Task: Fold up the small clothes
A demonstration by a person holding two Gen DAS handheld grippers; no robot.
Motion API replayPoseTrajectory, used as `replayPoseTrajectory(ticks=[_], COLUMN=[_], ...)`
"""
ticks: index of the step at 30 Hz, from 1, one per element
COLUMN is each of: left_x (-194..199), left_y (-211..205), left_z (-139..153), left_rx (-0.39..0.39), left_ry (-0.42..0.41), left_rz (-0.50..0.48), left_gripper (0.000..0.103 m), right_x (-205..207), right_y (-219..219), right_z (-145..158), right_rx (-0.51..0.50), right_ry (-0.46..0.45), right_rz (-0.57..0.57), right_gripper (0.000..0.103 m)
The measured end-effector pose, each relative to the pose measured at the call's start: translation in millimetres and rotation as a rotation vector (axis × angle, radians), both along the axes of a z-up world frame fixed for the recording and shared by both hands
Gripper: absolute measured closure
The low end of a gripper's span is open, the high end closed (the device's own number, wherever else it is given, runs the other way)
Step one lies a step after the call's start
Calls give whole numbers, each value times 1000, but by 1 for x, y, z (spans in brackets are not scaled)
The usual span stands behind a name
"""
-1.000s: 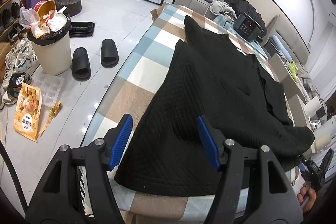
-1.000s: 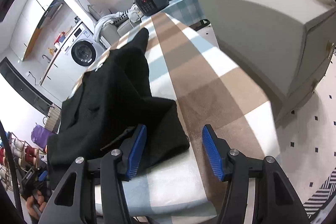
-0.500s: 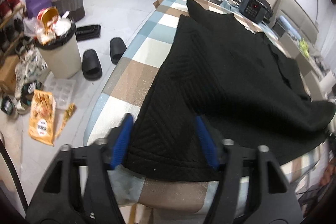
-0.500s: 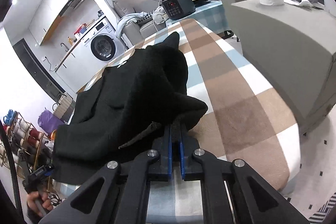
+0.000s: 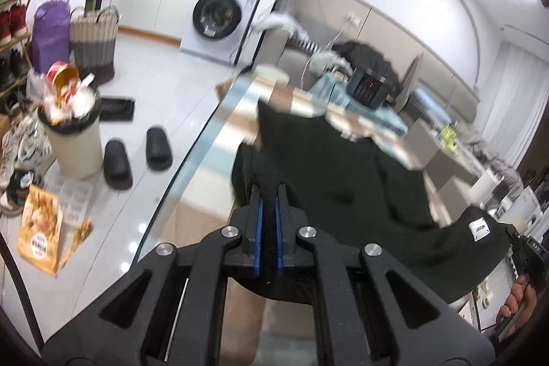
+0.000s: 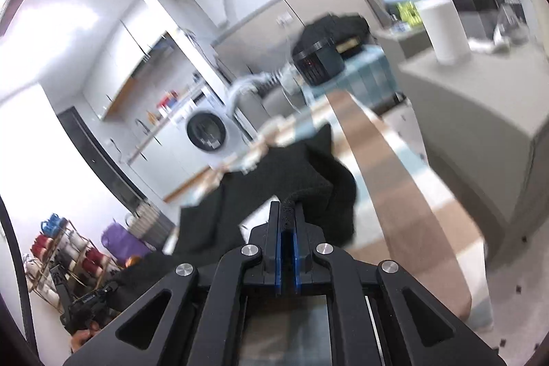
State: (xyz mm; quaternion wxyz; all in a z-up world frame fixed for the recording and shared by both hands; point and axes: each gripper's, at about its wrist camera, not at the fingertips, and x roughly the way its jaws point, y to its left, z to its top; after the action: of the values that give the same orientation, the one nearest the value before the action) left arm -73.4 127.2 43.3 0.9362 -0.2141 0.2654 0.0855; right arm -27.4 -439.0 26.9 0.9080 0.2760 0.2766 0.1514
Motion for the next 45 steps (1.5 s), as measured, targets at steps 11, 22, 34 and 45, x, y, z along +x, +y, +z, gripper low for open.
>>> replayPoseTrajectory(ticks=[11,22,34,45], left_x=[110,311,299,313], left_y=[11,52,62,38], left_z=[60,-5,-46,-51], left_rx=[69,6,14,32], left_ry=[-77,143,209,203], left_rz=[-25,-15,-1,-71], left_gripper=[100,94,29,29], right_x=[75,265,293,314], right_y=[4,31,31,75], right_z=[59,4,-51,-72], right_rx=[16,-17,-124,-223], right_ry=[-104,123,323,382], right_rz=[-101,-273,-135,-69], right_gripper=[99,92,60,59])
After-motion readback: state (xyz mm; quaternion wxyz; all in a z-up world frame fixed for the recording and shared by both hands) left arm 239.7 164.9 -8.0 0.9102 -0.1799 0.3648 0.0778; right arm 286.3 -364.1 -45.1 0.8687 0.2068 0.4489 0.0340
